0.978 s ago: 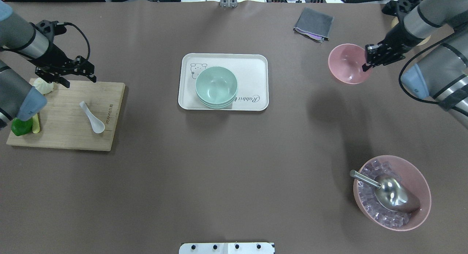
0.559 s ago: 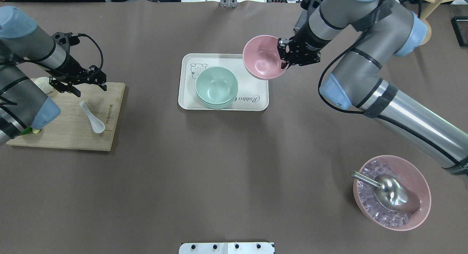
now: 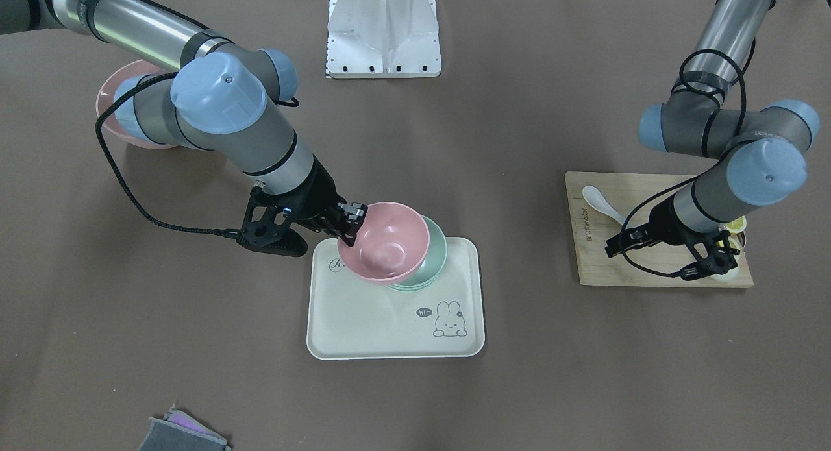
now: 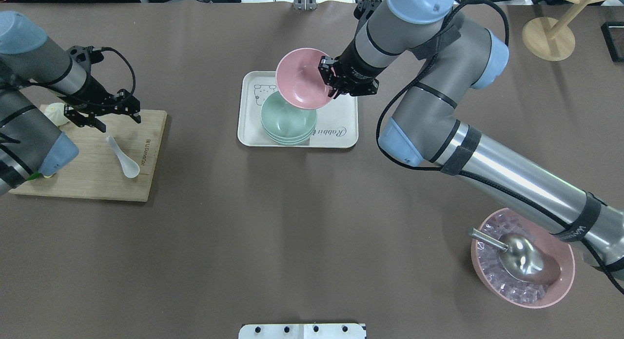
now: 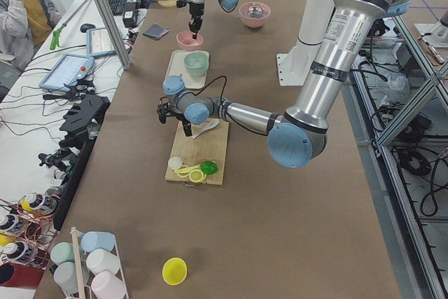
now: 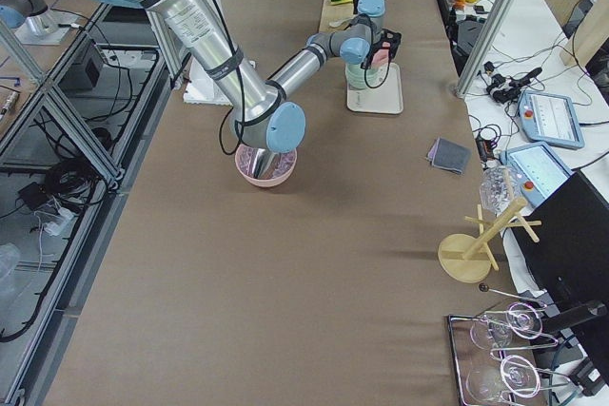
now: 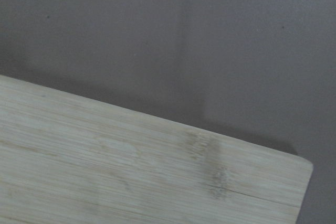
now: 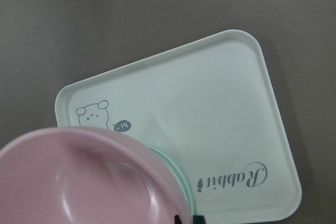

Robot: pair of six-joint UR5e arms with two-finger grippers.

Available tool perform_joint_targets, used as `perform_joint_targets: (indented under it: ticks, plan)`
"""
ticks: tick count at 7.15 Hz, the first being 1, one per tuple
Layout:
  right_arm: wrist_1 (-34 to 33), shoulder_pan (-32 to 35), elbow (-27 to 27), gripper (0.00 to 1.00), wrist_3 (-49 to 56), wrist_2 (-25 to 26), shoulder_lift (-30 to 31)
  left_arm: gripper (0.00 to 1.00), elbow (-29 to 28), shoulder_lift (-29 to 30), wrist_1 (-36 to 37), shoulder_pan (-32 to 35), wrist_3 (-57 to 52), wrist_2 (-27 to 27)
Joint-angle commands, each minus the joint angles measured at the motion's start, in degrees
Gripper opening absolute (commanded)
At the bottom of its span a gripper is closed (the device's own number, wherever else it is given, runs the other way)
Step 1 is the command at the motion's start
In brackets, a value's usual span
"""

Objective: Stack pink bowl on green and place spoon
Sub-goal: 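Lower the pink bowl onto the green bowl while the left gripper grasps the white spoon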

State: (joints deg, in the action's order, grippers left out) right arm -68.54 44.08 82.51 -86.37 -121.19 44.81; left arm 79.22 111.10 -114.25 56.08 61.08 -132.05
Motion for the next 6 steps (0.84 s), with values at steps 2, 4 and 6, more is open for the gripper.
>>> perform_joint_targets:
  ticks: [2,4,6]
  plan:
    - [6.8,-1.71,-5.75,0.0,-8.61,0.08,-2.35,0.96,0.58,-0.54,-0.27,-0.09,1.93,0.04]
    - [8.34,-2.33,-7.37,0.0,-10.65,-3.94,-2.35,0.96,0.67,-0.54,-0.36,-0.09,3.24,-0.05]
    - [8.25,-2.77,-7.37,0.0,-10.66,-4.05,-2.18,0.96,0.67,-0.62,-0.45,-0.18,4.04,-0.04]
